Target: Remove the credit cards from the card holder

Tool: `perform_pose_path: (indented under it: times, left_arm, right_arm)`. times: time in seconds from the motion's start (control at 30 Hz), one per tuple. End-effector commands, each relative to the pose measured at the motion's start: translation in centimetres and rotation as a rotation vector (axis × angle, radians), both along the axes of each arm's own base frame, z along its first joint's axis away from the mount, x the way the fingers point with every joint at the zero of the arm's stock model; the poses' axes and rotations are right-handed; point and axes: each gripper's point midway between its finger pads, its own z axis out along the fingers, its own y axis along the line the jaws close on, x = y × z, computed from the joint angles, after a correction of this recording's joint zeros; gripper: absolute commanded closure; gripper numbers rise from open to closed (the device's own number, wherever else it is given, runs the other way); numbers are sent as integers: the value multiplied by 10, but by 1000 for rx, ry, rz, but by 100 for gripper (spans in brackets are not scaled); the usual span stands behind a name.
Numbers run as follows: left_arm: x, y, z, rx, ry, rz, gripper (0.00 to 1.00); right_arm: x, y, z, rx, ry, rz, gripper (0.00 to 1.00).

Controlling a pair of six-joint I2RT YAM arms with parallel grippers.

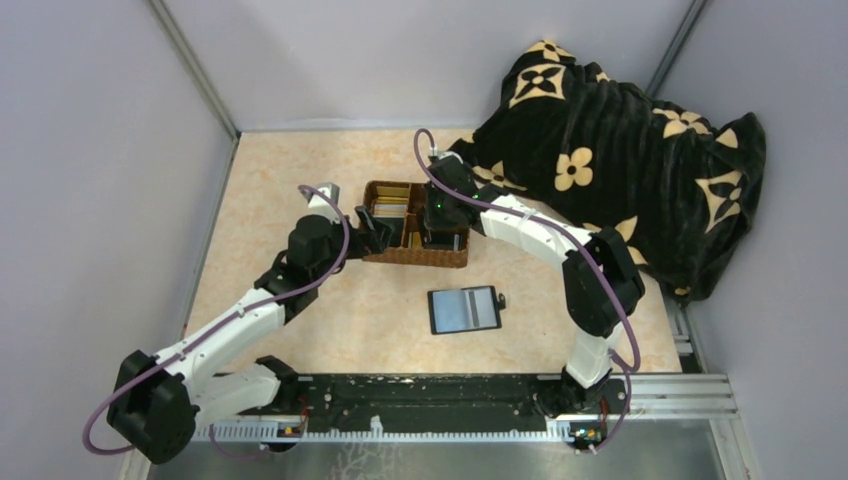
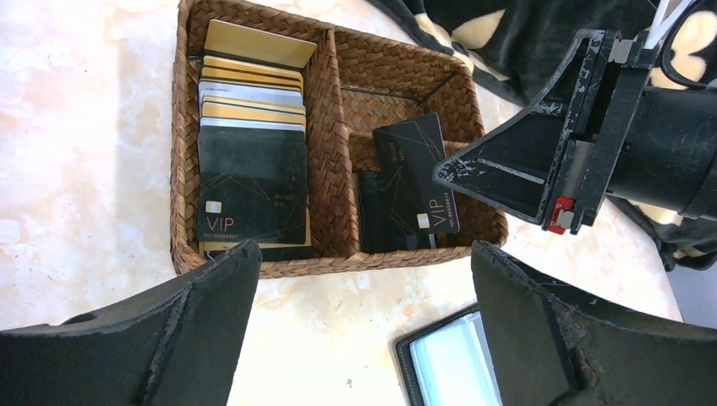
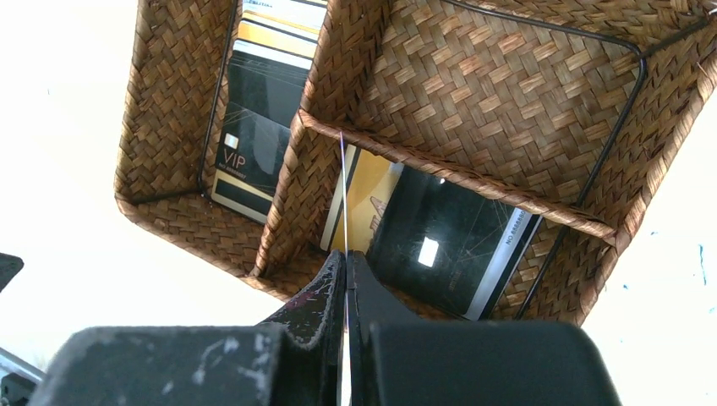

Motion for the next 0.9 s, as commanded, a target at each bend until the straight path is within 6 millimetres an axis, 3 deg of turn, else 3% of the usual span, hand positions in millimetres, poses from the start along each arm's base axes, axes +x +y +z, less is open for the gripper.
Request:
perform_pose_path:
  times: [0.0, 0.17, 0.4, 0.63, 0.87]
  left_arm:
    - [0, 3, -7, 5, 7, 10, 1]
    - [0, -2, -12, -2, 14, -11, 1]
    - [-2, -5, -14, -8, 20, -30, 1]
    - [-4, -3, -13, -9, 10, -28, 1]
    - [-7, -2, -13, -14, 3, -30, 1]
  right_arm:
    - [4, 5, 10, 15, -34, -30, 100]
    - [-2, -4, 14, -2, -37, -45, 100]
    - [-10, -3, 14, 19, -16, -39, 100]
    - [-7, -4, 28, 20, -31, -45, 100]
    - [-4, 0, 11, -2, 11, -49, 100]
